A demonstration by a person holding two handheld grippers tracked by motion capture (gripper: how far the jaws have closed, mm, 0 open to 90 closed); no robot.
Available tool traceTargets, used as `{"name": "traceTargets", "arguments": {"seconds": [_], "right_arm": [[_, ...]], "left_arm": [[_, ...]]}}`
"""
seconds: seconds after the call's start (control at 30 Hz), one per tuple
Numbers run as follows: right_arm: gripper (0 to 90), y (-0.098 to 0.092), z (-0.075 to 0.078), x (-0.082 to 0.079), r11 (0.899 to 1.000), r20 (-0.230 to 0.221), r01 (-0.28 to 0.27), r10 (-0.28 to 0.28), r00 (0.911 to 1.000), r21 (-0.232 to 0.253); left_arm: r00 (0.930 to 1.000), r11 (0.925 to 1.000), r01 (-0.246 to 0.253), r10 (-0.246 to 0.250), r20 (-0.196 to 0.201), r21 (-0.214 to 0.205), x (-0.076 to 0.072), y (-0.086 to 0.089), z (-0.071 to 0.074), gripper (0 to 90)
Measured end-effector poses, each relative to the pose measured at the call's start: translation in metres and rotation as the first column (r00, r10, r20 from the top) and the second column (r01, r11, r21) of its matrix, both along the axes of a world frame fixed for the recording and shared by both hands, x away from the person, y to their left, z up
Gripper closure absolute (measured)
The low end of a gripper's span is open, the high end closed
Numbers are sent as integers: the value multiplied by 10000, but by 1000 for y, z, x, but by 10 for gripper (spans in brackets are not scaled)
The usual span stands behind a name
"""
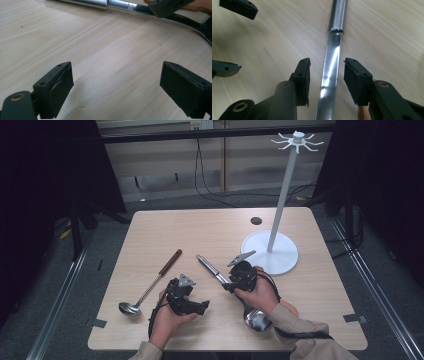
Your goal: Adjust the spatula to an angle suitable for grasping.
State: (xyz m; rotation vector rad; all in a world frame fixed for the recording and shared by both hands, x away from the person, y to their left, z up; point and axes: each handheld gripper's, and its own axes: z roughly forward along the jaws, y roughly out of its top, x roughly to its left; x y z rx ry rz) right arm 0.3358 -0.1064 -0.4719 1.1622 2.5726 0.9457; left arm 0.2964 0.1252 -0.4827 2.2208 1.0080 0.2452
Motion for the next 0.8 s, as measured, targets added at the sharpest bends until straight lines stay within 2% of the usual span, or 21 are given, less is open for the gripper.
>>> {"name": "traceTargets", "arguments": {"seconds": [0.07,0.13,0.17,0.4,0.43,0.53,0.57,0.67,0.7,0.8], "right_arm": [[586,1,-2,2,10000,6,23,-23,10000,-73],[607,4,-3,3,9996,-16,210,-211,9998,-190],[614,8,-6,4,9990,-38,402,-403,9992,-186],[659,14,-12,7,9970,-221,640,-650,9976,-436],[668,16,-14,7,9962,-253,642,-657,9975,-594],[690,18,-16,7,9958,-126,645,-655,9978,-652],[723,20,-16,7,9942,-88,716,-725,9973,-798],[738,19,-16,8,9932,-168,858,-874,9960,-787],[750,18,-15,9,9922,-363,1123,-1144,9928,-545],[752,17,-15,9,9914,-368,1233,-1250,9915,-435]], "left_arm": [[10000,10000,-2,2,-26,-10,0,0,0,113],[10000,10000,21,-21,3,33,0,-1,0,114],[10000,10000,-35,35,39,-78,0,-1,-1,114],[10000,10000,23,-23,4,-33,2,2,-1,115],[10000,10000,-37,38,12,-65,2,2,-2,115],[10000,10000,-39,39,-10,-74,2,2,-2,116],[10000,10000,-33,33,12,-77,3,3,-1,116],[10000,9999,-46,46,6,-100,3,2,-1,117],[10000,10000,-35,35,-19,-55,3,2,-1,117],[10000,9999,-59,58,-37,-144,3,2,-1,117]]}}
